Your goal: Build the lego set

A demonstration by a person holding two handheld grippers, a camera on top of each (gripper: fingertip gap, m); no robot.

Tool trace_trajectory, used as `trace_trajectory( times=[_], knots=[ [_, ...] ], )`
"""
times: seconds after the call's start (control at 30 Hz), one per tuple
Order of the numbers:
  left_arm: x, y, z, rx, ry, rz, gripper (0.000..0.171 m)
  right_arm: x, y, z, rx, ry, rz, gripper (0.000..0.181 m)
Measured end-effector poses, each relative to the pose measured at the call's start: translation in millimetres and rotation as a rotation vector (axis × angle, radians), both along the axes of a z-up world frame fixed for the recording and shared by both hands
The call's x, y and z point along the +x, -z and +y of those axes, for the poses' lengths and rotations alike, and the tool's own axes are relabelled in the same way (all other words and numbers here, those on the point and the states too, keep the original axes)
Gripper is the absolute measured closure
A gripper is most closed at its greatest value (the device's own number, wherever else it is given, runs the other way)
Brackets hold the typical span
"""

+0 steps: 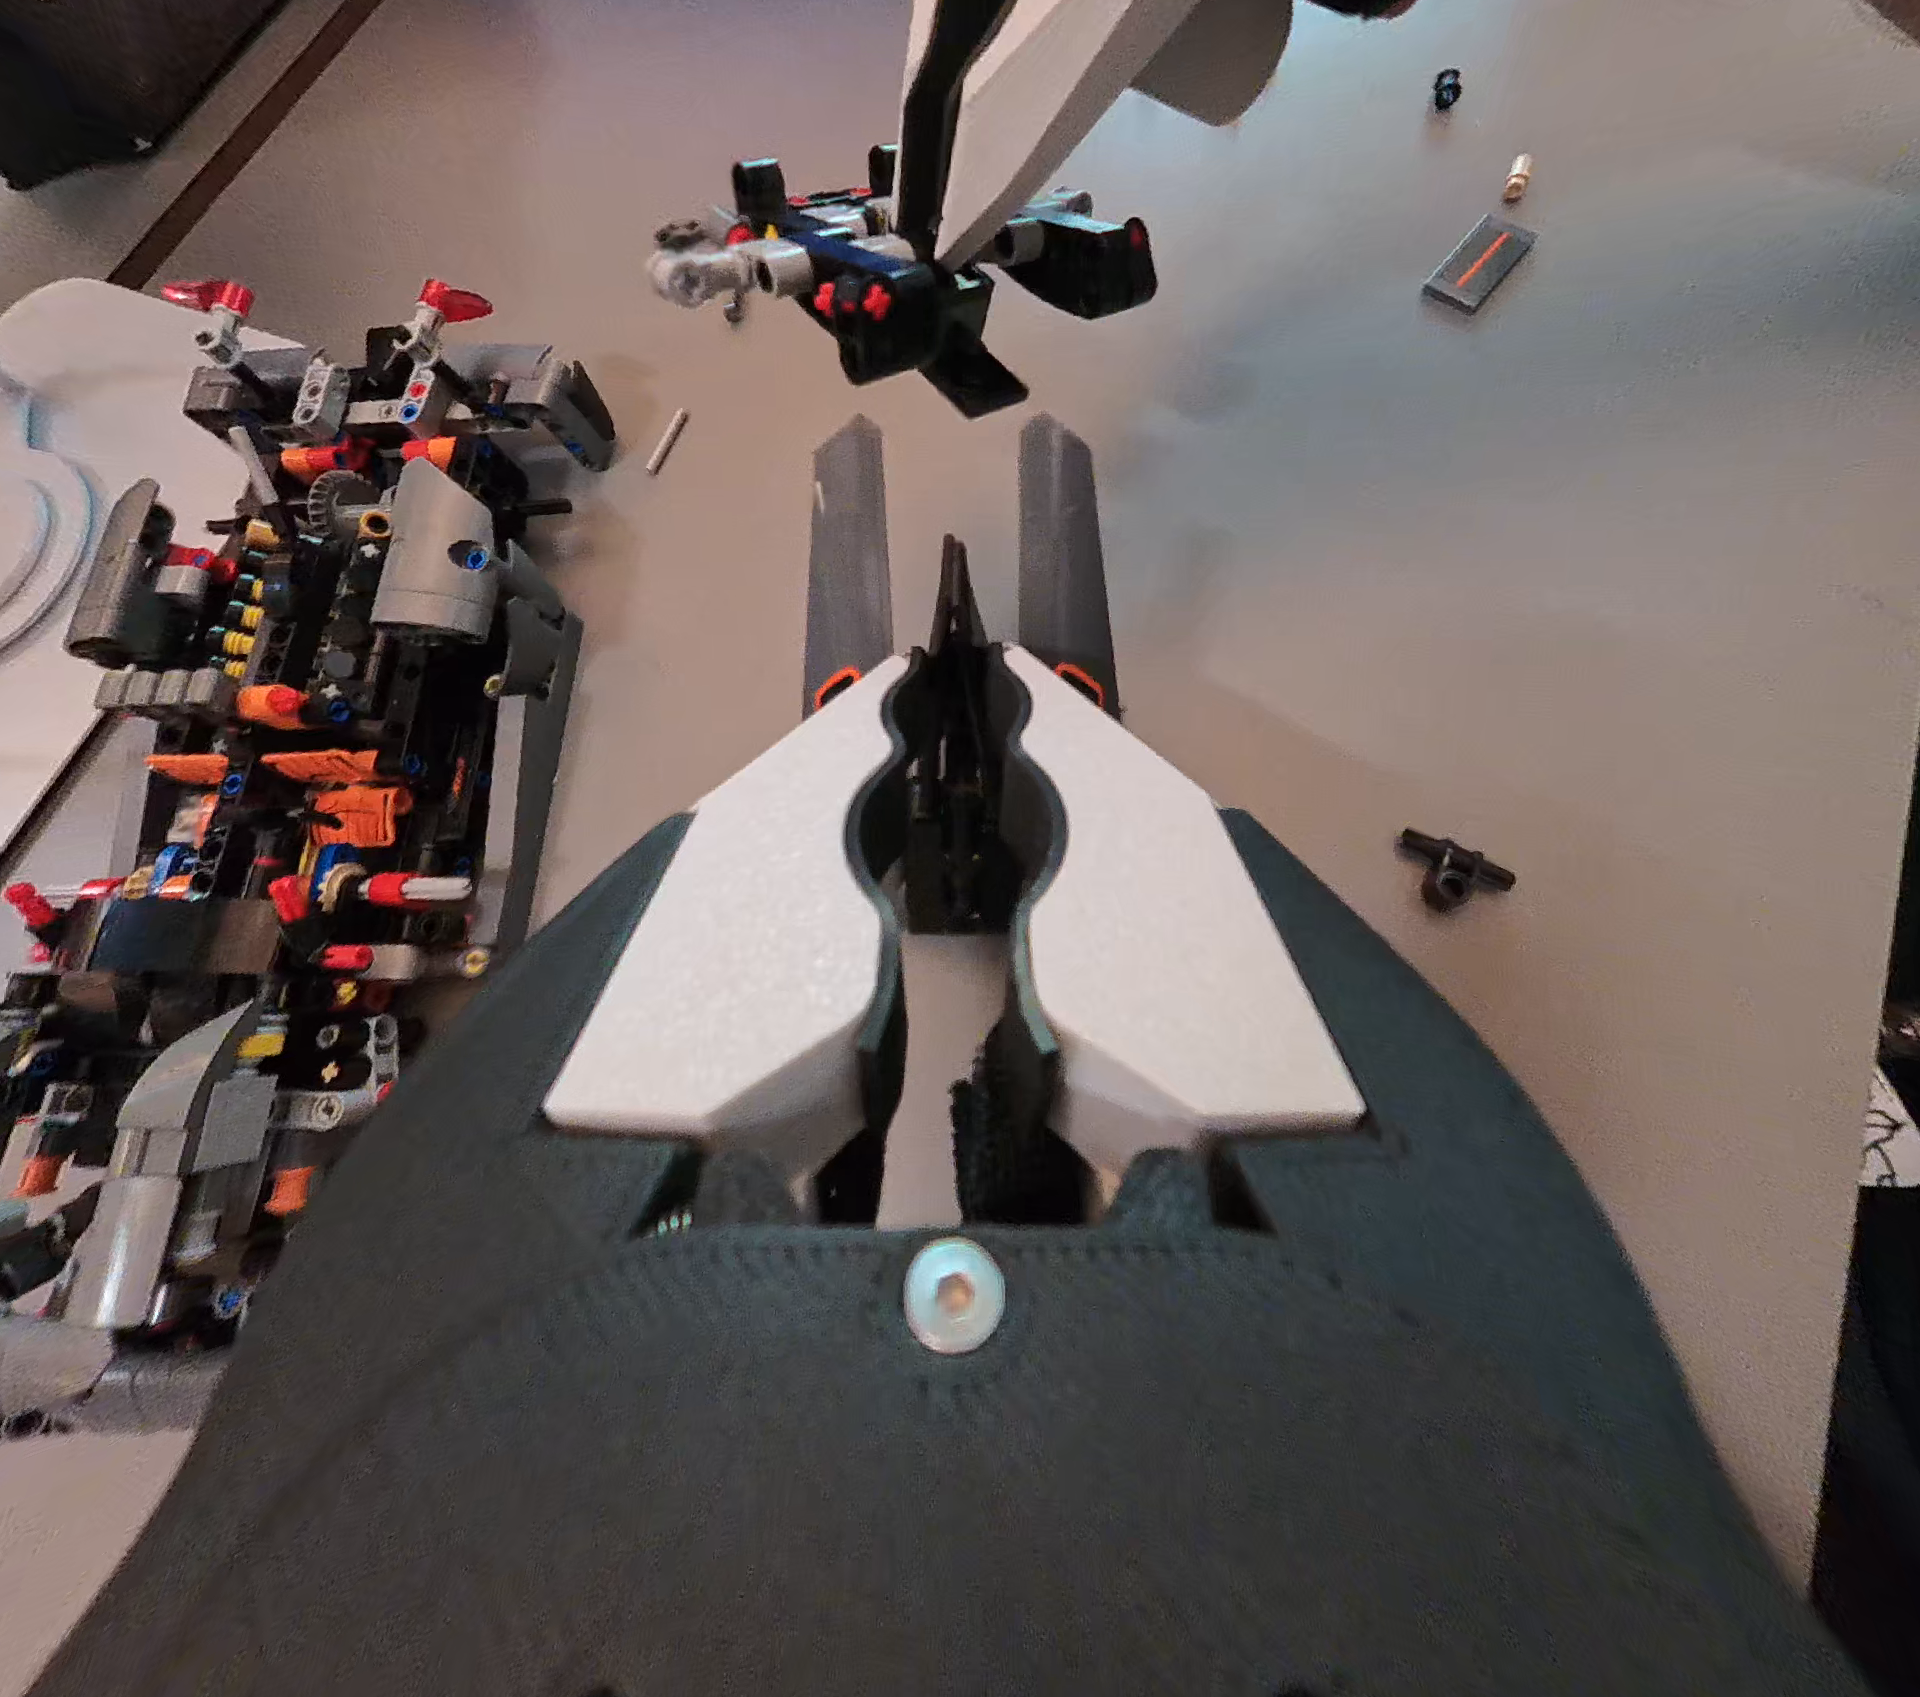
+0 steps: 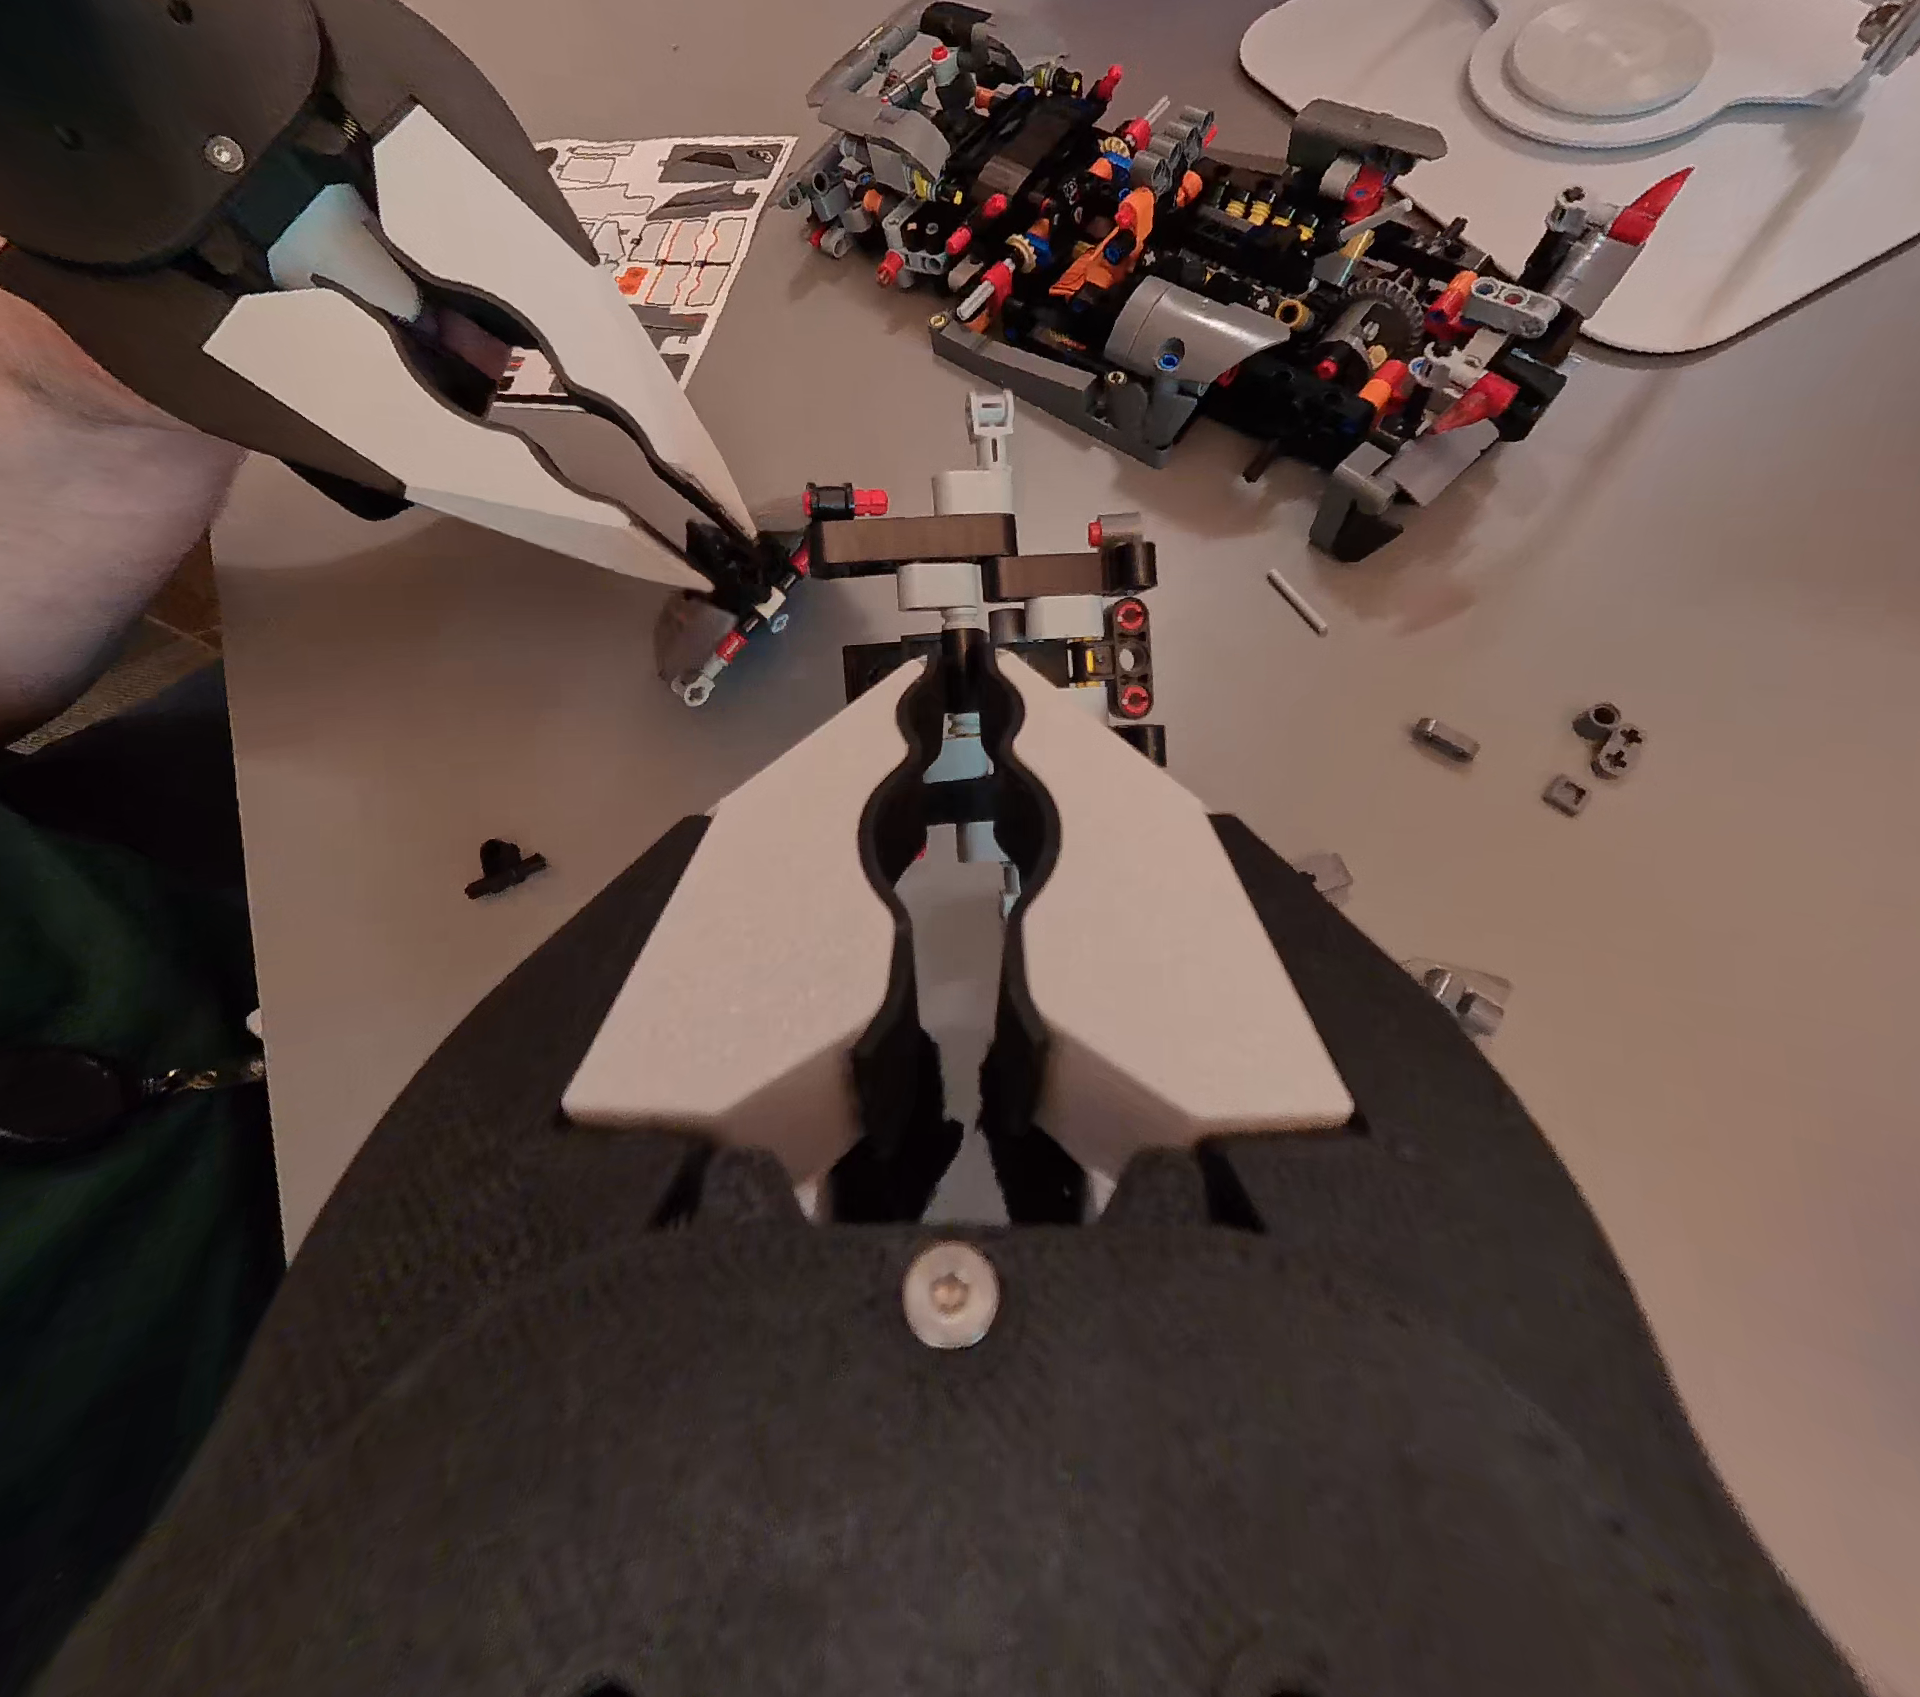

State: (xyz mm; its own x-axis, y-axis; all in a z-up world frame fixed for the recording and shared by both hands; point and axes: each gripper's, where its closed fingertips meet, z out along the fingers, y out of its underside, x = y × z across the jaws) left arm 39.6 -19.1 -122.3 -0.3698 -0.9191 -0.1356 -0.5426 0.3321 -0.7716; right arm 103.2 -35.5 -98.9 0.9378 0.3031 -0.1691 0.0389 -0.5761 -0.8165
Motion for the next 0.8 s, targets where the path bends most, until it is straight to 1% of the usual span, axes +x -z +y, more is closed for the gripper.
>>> trace_trajectory(
  times=[0.1, 0.2, 0.37, 0.7, 0.73, 0.8],
  knots=[
    [4, 4, -5, 0.018, 0.023, 0.02, 0.163, 3, 1, -1, -0.002, 0.004, 0.002, 0.177],
    [8, 14, -6, 0.059, 0.029, 0.063, 0.163, 7, 2, -2, 0.0, 0.01, 0.006, 0.178],
    [11, 27, -14, 0.081, 0.056, 0.108, 0.164, 13, 4, -3, 0.0, 0.018, 0.012, 0.178],
    [12, 35, -14, 0.062, 0.044, 0.134, 0.163, 15, 7, -3, 0.002, 0.013, 0.025, 0.178],
    [12, 36, -15, 0.055, 0.049, 0.134, 0.162, 14, 7, -4, 0.004, 0.012, 0.025, 0.178],
    [13, 33, -14, 0.045, 0.034, 0.111, 0.149, 14, 6, -4, 0.006, 0.013, 0.026, 0.178]
  ],
)
